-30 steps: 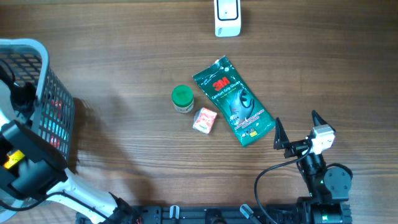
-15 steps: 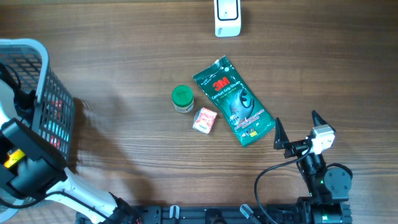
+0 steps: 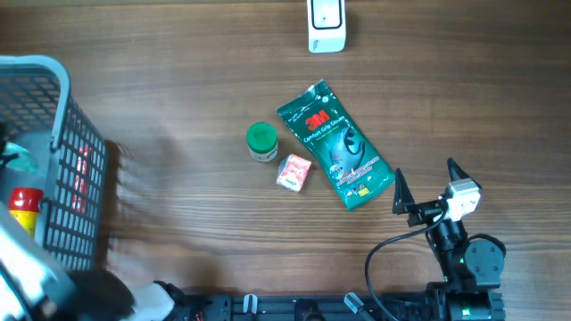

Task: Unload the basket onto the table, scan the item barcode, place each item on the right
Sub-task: 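Grasp the pale green wrapped packet in the basket with the left gripper, then carry the pale green packet right and drop it near the right gripper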

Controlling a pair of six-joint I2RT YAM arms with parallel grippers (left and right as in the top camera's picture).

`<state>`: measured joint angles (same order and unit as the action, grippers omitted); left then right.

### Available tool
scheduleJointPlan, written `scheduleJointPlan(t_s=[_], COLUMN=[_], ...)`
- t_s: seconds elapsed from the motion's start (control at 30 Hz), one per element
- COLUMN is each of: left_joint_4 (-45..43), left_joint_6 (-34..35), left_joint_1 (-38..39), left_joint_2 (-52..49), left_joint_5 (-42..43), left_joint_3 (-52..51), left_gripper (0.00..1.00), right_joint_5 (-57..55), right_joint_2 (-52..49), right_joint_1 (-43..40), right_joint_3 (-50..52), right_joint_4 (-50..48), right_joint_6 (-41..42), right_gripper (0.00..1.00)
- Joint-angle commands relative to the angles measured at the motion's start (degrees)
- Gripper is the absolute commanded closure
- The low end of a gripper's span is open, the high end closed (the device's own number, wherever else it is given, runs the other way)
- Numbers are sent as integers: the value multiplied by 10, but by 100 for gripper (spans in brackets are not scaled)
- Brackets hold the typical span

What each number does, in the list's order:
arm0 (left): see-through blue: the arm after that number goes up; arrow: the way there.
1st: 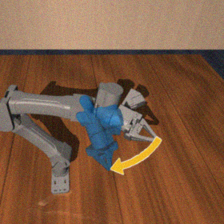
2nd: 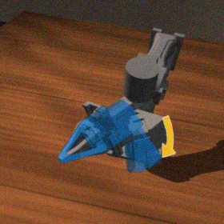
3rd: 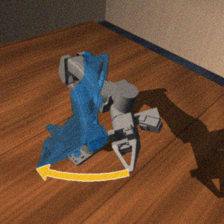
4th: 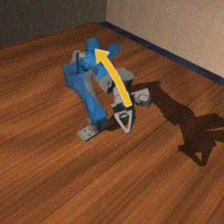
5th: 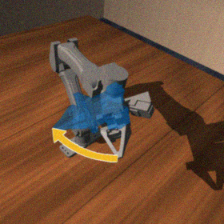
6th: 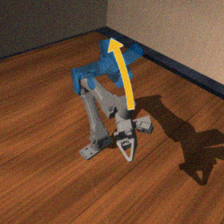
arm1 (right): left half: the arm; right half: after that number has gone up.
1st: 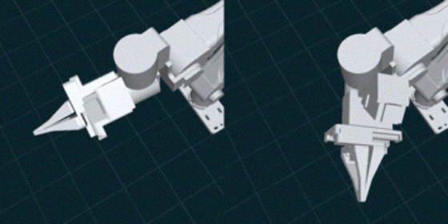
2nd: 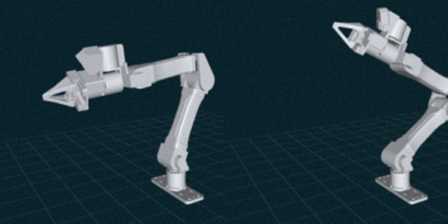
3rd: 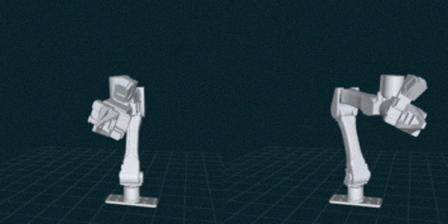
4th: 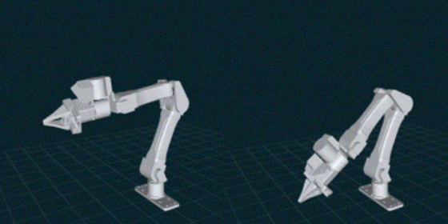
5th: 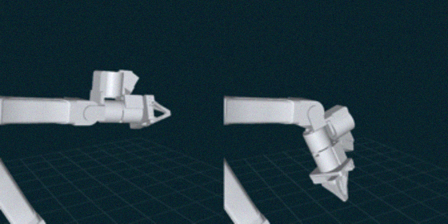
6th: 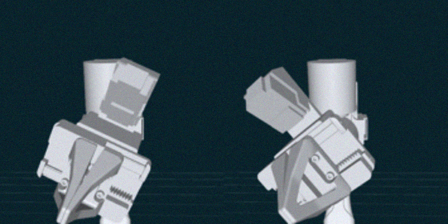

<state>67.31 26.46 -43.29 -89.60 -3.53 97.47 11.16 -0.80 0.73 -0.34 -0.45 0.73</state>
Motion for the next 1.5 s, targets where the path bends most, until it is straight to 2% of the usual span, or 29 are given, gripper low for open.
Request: scheduleJointPlan(t_s=[0.0, 0.1, 0.17, 0.23, 0.33, 0.43, 0.53, 0.67, 0.83, 0.97, 1.17, 1.47], left_joint_4=[-2, -2, -2, -2, 6, 10, 9, 8, 6, -25, -110, -379], left_joint_6=[99, 141, 145, 120, 51, -92, -193, -288, -347, -353, -349, -212], left_joint_1=[-1, -1, -1, 7, 51, 143, 243, 378, 513, 607, 695, 808], left_joint_2=[94, 162, 206, 240, 260, 262, 249, 212, 138, 50, -85, -297], left_joint_5=[18, 35, 88, 161, 239, 367, 463, 468, 468, 468, 468, 458], left_joint_3=[10, 10, 10, 10, 10, 10, 10, 10, 10, 10, 10, 10], left_gripper=[96, 96, 96, 96, 96, 96, 96, 96, 96, 96, 96, 96], right_joint_5=[7, 7, 7, 7, 7, 7, 7, 7, 7, 7, 7, 7], right_joint_2=[0, 0, 0, 0, 0, 0, 0, 0, 0, 0, 0, 0], right_joint_1=[2, 2, 2, 2, 2, 2, 2, 2, 2, 2, 2, 2], right_joint_3=[0, 0, 0, 0, 0, 0, 0, 0, 0, 0, 0, 0], right_joint_4=[-4, -4, -4, -4, -4, -4, -4, -4, -4, -4, -4, -4], right_joint_6=[-6, -6, -6, -6, -6, -6, -6, -6, -6, -6, -6, -6], right_gripper=[0, 0, 0, 0, 0, 0, 0, 0, 0, 0, 0, 0])
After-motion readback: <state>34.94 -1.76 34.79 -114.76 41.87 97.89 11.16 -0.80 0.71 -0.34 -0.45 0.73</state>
